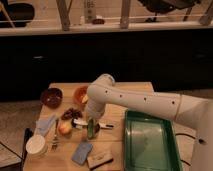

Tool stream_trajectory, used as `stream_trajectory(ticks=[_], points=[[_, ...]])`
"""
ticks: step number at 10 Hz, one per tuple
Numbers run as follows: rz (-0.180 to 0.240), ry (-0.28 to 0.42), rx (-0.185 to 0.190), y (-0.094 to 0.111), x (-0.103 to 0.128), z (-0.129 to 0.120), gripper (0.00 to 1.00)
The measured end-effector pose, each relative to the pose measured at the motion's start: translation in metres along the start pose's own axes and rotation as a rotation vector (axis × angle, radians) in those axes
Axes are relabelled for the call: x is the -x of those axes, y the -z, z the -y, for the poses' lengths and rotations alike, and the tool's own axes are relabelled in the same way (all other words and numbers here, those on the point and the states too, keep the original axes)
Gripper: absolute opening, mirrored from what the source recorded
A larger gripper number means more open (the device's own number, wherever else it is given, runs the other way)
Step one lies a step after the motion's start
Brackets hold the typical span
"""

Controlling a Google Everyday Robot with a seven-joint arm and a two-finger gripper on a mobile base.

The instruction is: Place pepper in metal cup

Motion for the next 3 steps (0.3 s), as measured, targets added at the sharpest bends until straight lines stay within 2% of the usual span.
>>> stream_trajectory(ticks=[2, 3], points=[[-0.002, -0.009, 0.003, 0.0007, -0.0012, -0.0011, 0.10], [-0.002, -0.015, 0.005, 0.0015, -0.0025, -0.0037, 0.18]])
